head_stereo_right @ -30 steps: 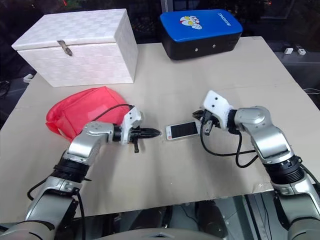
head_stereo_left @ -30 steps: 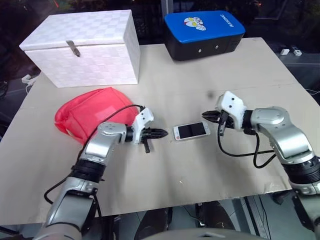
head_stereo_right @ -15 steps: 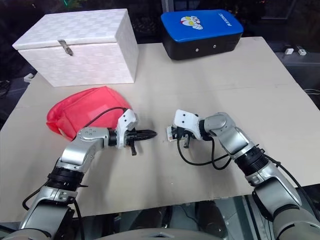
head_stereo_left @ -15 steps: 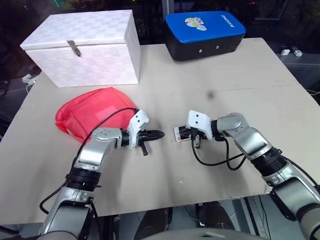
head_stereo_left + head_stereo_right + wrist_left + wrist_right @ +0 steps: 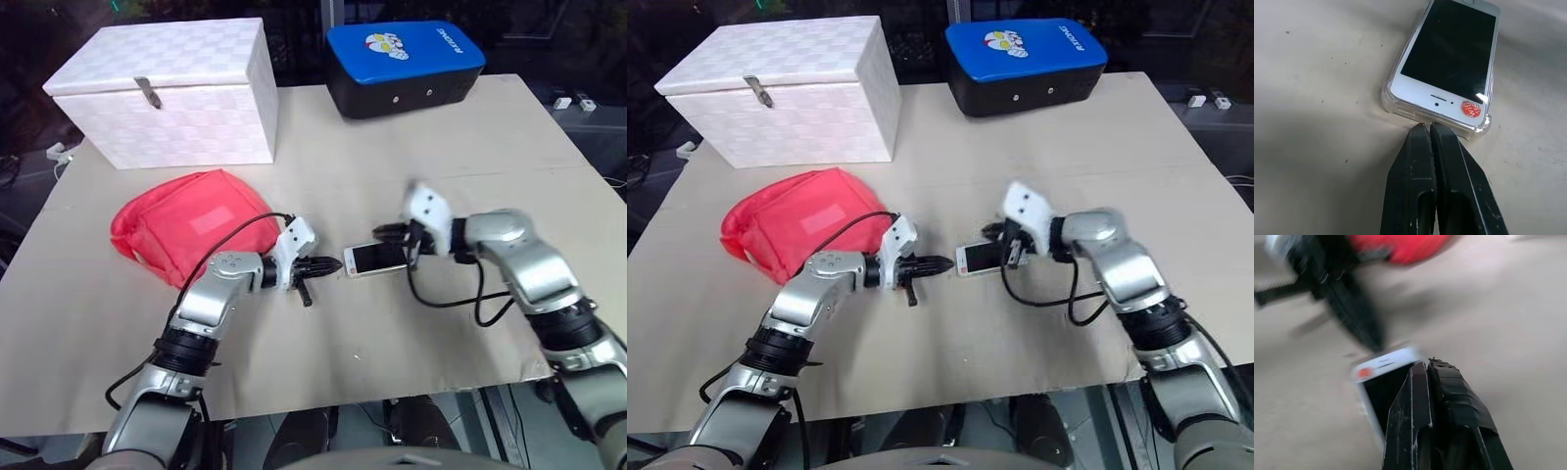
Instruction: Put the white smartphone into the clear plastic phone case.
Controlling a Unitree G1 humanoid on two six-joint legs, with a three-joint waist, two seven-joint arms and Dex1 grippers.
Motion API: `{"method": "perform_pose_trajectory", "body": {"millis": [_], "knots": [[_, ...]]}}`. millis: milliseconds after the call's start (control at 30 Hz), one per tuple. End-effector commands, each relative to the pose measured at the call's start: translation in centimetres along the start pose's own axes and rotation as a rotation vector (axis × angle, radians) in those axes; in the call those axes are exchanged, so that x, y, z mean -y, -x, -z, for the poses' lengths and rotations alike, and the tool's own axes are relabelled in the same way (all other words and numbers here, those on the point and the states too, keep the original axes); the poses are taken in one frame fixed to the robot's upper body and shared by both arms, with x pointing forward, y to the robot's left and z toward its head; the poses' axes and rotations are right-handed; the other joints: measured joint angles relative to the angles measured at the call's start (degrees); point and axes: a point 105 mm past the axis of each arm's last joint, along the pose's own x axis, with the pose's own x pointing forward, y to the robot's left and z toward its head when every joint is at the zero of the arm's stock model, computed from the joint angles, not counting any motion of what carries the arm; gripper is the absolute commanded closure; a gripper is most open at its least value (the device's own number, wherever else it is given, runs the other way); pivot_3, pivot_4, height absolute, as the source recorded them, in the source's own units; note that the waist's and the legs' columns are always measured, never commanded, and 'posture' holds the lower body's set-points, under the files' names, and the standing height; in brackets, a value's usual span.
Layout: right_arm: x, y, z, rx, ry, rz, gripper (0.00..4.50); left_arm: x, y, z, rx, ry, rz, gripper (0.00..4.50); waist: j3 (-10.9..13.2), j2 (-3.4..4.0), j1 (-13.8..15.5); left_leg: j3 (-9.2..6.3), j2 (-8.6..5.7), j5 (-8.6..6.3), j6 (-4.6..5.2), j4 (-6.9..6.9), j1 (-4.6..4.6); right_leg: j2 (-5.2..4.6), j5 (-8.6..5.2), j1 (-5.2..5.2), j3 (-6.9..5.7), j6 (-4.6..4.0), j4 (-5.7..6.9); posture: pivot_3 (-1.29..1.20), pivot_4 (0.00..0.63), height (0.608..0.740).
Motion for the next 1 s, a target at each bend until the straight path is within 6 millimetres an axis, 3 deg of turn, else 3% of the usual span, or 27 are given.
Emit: {"method": "perform_pose_trajectory", "body": {"millis": [33,133,267,733,1000], "knots": [[1.6,2.0,1.9,-0.091,0.02,0.138,4.5,0.1,-0.2,-0.5,-0.002,-0.036,0.003,4.41,0.0,0.0,0.5,0.01,0.0,0.0,0.0,0.01,0.0,-0.01,0.0,0.0,0.02,0.0,0.0,0.0,0.15,0.74],[2.2,2.8,4.4,-0.199,0.047,0.198,4.5,0.1,-0.4,-0.6,-0.002,-0.041,0.007,4.41,0.0,0.02,0.6,0.1,0.0,0.0,0.0,0.0,0.02,0.0,0.0,-0.01,0.11,0.0,0.03,0.0,0.15,0.74],[1.5,2.0,5.3,-0.218,0.049,0.184,4.5,0.2,-0.4,-0.6,-0.008,-0.041,0.012,4.41,0.0,0.01,0.6,0.11,0.01,0.0,0.0,0.0,0.04,0.01,0.0,-0.01,0.11,0.0,0.04,0.0,0.15,0.74],[-2.8,-2.1,4.1,-0.138,0.064,0.037,4.5,-0.7,-0.4,-0.8,-0.018,-0.058,-0.005,4.41,0.0,0.01,0.5,0.11,0.01,0.01,-0.01,0.02,0.08,0.02,0.0,0.01,0.11,0.0,0.07,0.0,0.15,0.74],[-3.2,-2.5,3.6,-0.113,0.045,0.029,4.5,-1.7,0.8,-0.5,-0.036,-0.06,-0.038,4.41,0.0,0.0,-0.2,0.22,0.04,0.01,-0.02,0.02,0.22,0.07,0.0,0.03,0.26,0.0,0.24,0.0,0.15,0.74]]}}
